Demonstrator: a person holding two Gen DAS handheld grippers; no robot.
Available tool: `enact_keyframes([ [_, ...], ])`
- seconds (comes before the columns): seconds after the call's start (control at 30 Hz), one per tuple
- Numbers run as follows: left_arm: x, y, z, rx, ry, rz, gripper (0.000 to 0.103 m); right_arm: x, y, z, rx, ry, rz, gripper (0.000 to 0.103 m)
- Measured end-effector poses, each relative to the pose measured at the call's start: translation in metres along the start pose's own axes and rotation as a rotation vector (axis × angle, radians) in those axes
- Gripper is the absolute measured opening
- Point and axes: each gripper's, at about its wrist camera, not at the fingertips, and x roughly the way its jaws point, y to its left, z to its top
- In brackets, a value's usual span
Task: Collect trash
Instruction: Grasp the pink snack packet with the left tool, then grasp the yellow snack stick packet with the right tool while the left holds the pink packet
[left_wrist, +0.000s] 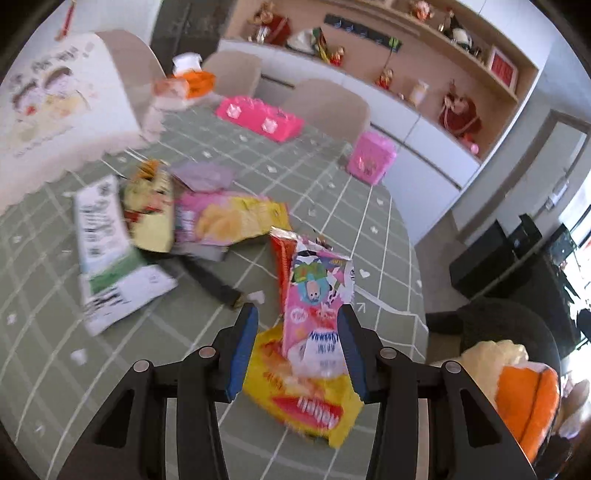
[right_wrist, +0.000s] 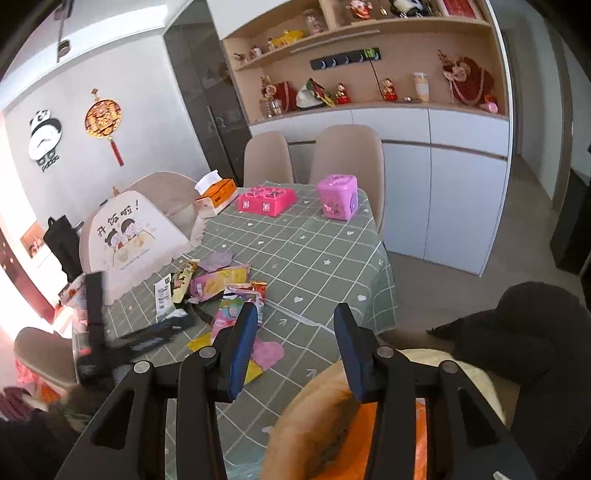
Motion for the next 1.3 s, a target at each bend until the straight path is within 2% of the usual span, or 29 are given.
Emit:
enact_keyframes([
  [0.2,0.045,-0.002,0.009,-0.041,0.095,-0.010,0.045,-0.005,0.016,-0.012,0.018,0.006,-0.072,0.041],
  [0.27,0.054,-0.002,0.008,-0.049,0.144,-0.028,0.036,-0.003,0.017,-0.015,0.039,0.028,-0.061,0.041],
  [0.3,0.056,-0.002,0.007,-0.048,0.151,-0.027,0.022,-0.001,0.018,-0.017,0.060,0.044,-0.060,0.041],
  [0.33,0.055,-0.002,0.007,-0.045,0.151,-0.015,0.018,0.000,0.018,-0.018,0.076,0.051,-0.062,0.041],
  [0.43,0.041,0.004,0.006,-0.064,0.146,-0.054,0.012,0.002,0.020,-0.022,0.102,0.059,-0.047,0.041],
  [0.5,0.028,0.010,0.006,-0.067,0.140,-0.045,0.011,0.005,0.024,-0.026,0.121,0.073,-0.025,0.041],
  [0.6,-0.001,0.027,0.008,-0.090,0.115,-0.037,0.011,0.021,0.036,-0.036,0.160,0.138,0.062,0.041],
  [0.73,-0.042,0.061,0.016,-0.135,0.058,-0.006,0.011,0.046,0.059,-0.046,0.120,0.186,0.099,0.041],
  [0.83,-0.064,0.084,0.019,-0.159,0.022,0.029,0.011,0.067,0.072,-0.049,0.138,0.231,0.150,0.041],
  [0.93,-0.082,0.104,0.020,-0.182,0.003,0.049,0.011,0.079,0.085,-0.050,0.156,0.246,0.170,0.041],
  [1.03,-0.095,0.116,0.019,-0.181,-0.019,0.085,0.011,0.084,0.102,-0.050,0.139,0.221,0.181,0.041],
  [1.13,-0.100,0.130,0.016,-0.219,-0.016,0.091,0.011,0.095,0.114,-0.051,0.138,0.230,0.222,0.041],
  [1.2,-0.101,0.136,0.013,-0.236,-0.017,0.095,0.011,0.105,0.121,-0.052,0.087,0.235,0.211,0.041],
  [1.3,-0.102,0.142,0.010,-0.242,-0.020,0.101,0.011,0.120,0.132,-0.055,-0.086,0.203,0.112,0.041],
])
